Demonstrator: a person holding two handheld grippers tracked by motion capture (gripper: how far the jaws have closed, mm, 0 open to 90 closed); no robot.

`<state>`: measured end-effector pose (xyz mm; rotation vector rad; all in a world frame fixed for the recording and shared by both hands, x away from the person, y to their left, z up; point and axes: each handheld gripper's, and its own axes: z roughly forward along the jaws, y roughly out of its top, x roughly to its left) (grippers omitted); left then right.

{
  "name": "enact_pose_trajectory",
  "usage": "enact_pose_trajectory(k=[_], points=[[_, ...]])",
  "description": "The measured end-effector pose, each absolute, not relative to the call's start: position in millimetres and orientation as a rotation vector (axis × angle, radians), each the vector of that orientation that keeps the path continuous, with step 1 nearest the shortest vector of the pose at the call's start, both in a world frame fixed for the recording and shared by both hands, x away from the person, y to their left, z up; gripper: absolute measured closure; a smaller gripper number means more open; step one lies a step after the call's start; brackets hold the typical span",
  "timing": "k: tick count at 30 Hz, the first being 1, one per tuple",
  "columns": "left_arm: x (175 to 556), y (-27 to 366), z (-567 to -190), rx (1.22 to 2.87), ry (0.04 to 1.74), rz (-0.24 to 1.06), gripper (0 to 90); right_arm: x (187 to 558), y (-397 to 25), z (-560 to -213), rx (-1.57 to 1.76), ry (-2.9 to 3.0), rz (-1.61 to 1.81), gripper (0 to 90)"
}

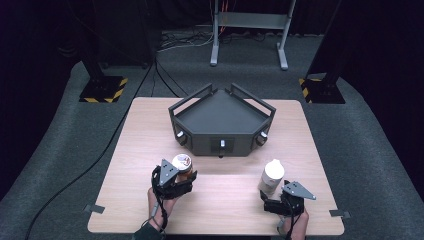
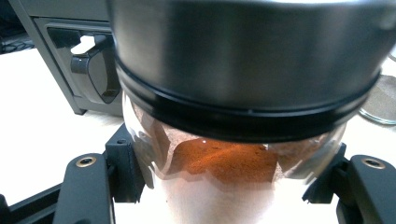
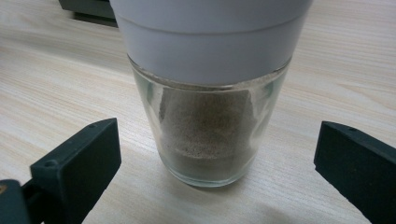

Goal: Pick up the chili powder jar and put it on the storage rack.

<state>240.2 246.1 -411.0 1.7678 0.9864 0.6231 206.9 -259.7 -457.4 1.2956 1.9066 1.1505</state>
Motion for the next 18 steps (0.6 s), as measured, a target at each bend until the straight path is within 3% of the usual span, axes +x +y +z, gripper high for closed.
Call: enact_pose_trajectory(k=[18], points=[[255.9, 242.0, -407.6, 1.785, 0.973, 0.595, 31.9, 206.9, -259.5, -457.3, 1.297, 1.905, 1.149, 0.0]])
